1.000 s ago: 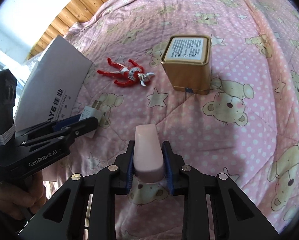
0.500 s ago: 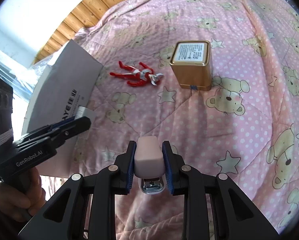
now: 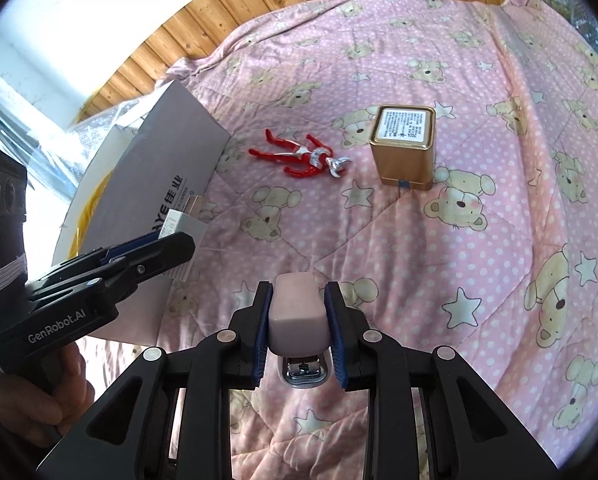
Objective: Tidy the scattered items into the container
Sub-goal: 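Carry the charger and stapler over the white box with both grippers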
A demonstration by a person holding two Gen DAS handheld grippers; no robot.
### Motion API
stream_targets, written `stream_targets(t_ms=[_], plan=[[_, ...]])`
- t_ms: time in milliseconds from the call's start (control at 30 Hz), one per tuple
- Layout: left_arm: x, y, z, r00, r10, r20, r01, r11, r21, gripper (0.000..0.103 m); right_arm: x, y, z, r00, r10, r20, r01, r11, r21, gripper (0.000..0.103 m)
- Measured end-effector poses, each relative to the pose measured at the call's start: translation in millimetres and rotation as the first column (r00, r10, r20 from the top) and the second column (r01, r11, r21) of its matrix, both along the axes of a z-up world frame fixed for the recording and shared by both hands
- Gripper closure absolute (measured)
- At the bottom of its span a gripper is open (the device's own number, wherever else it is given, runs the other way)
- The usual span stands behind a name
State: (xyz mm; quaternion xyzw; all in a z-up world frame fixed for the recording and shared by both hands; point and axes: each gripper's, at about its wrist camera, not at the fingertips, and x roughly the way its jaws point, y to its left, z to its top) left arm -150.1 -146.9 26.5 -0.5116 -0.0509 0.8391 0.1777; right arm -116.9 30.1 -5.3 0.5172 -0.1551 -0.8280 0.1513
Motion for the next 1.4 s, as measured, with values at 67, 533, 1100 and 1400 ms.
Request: stream_targets(t_ms=[67,533,1100,1400], plan=[[4.7,-1.4,4.1,1.0,-0.003,-0.007,0.003,1.0,0.001,0.071,2.8,-2.4,4.0,1.0,0.001,-0.007,-0.001,1.0,0.004,0.076],[32.1,-23.0,33.5,0.998,0.007,-0.07,-0.003,0.998,0.068,0.071,23.3,-29.7,43.2,0.997,0.032,-0.072,-0.027,0.998,0.057,0.076],[59.8,-66.6,63.8,0.99,0.05,-0.131,-0.027,0.985,0.171,0.071,35.3,-78.6,86.3,0.984,0.099,-0.147,-0.084,0.99,0.11,0.076],[69.1,-98.7,75.2,0.984,0.09,-0.153,-0.055,0.974,0.218,0.071,35.1,-114.4,108.2,0.971,0.151,-0.185,-0.127,0.983,0.131,0.076]])
